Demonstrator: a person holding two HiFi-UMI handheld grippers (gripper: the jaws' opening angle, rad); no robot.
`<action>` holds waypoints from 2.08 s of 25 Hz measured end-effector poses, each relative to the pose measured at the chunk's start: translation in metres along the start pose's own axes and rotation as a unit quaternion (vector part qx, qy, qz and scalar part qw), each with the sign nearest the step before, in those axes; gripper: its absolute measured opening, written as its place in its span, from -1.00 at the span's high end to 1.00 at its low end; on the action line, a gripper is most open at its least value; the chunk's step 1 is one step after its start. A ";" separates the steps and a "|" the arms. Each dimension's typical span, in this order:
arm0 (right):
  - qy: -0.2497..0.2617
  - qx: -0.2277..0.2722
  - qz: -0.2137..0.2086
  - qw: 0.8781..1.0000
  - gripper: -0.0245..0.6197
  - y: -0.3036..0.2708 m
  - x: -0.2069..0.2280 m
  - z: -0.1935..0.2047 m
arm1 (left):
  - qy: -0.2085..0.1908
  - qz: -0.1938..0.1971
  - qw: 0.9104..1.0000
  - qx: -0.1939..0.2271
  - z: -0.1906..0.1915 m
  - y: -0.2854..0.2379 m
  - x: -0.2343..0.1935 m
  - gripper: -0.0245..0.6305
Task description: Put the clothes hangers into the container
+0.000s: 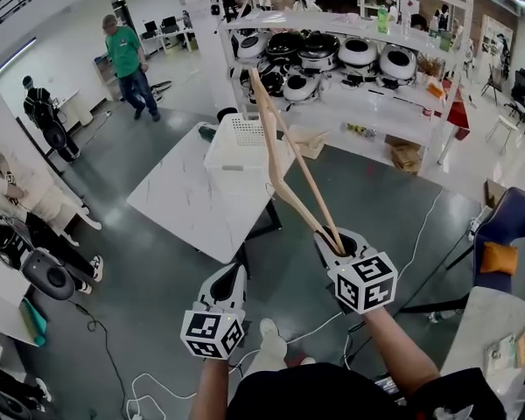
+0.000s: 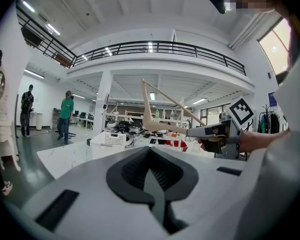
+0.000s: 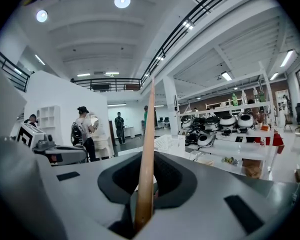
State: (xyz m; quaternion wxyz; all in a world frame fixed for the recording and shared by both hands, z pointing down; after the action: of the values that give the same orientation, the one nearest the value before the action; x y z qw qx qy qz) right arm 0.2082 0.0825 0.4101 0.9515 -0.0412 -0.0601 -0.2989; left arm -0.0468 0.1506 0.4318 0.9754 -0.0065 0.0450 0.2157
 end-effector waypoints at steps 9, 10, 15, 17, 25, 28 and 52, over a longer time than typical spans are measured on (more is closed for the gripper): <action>-0.001 -0.008 0.002 1.000 0.72 -0.040 0.012 -0.001 | 0.005 0.001 1.000 -0.001 -0.002 -0.034 -0.028 0.91; -0.002 -0.008 0.002 1.000 0.72 -0.045 0.014 -0.001 | 0.006 0.001 1.000 -0.001 -0.002 -0.038 -0.032 0.91; -0.002 -0.009 0.003 1.000 0.72 -0.075 0.020 0.001 | 0.008 -0.002 1.000 -0.001 0.000 -0.058 -0.056 0.91; -0.003 -0.011 0.004 1.000 0.72 -0.087 0.022 0.003 | 0.010 -0.001 1.000 -0.001 0.001 -0.067 -0.065 0.91; -0.006 -0.017 0.008 1.000 0.72 -0.140 0.030 -0.004 | 0.013 0.007 1.000 -0.006 -0.006 -0.106 -0.105 0.91; -0.007 -0.021 0.010 1.000 0.72 -0.160 0.029 -0.008 | 0.015 0.008 1.000 -0.007 -0.012 -0.119 -0.124 0.91; 0.002 -0.036 0.038 0.999 0.72 -0.278 0.026 -0.012 | 0.031 0.034 0.999 -0.010 -0.015 -0.180 -0.233 0.91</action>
State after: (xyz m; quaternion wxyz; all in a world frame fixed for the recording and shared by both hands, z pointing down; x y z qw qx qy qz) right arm 0.0713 -0.1611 0.4140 0.9603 -0.0771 -0.0456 -0.2641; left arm -0.1825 -0.1110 0.4368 0.9656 -0.0210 0.0733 0.2488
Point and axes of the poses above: the fingertips, and each gripper's own axes: y backward along the fingers, x to its right, z out of its underside, the point moved 9 cm from there along y, backward along the fingers, and after that the axes turned 10 degrees about x, right-handed, at the moved point
